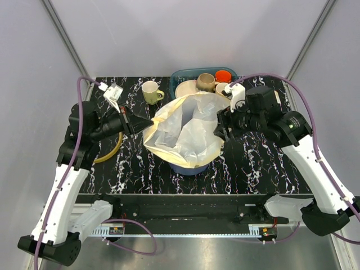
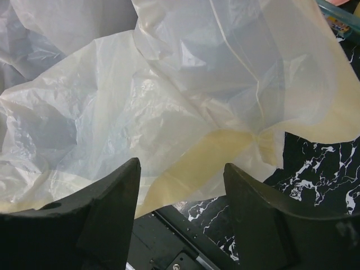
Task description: Put the trash bags into the trash bin
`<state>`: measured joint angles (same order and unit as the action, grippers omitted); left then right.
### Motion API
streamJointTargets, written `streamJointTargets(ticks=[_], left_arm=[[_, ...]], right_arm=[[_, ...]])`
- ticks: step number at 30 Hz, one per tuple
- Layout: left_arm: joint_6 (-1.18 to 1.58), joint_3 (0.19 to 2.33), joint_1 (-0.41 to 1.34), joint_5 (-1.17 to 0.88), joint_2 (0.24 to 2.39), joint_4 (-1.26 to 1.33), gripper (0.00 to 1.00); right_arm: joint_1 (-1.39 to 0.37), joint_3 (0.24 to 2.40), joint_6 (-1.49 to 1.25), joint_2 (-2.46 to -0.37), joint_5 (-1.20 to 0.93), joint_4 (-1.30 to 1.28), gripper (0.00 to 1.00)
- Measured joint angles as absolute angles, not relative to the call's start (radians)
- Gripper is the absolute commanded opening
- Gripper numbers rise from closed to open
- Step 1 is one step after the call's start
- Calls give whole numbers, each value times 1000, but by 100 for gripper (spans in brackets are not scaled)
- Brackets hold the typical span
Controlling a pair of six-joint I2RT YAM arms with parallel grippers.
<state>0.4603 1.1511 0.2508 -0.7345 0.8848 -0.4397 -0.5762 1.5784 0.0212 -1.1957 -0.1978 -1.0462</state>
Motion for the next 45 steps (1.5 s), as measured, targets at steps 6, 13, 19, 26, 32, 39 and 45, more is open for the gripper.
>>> streamJointTargets(ticks=[6,13,19,26,32,39,45], left_arm=[[393,1151,209,-730,841,-522,0],[326,1140,192,-686,831,-597,0],[283,1134,190,-658,835,-645,0],[267,1116,189,-687,811,-635,0],[282,1102,206,-708,805,-621,0],[297,1103,252,-707,809,-589,0],[311,1103,257,-707,818,-576,0]], right_arm=[[-576,1544,30,-1138,-250,-1058,37],[-576,1461,98,-1028,-271,-1095,9],[-575,1437,106,-1060,-253,-1102,63],[-575,1574,48,-1016,-211,-1104,66],[-575,1856,4,-1174,-138,-1107,66],[-576,1948,-57,-1421,-104,-1107,63],[-618,1932,-49,-1457,-41,-1144,63]])
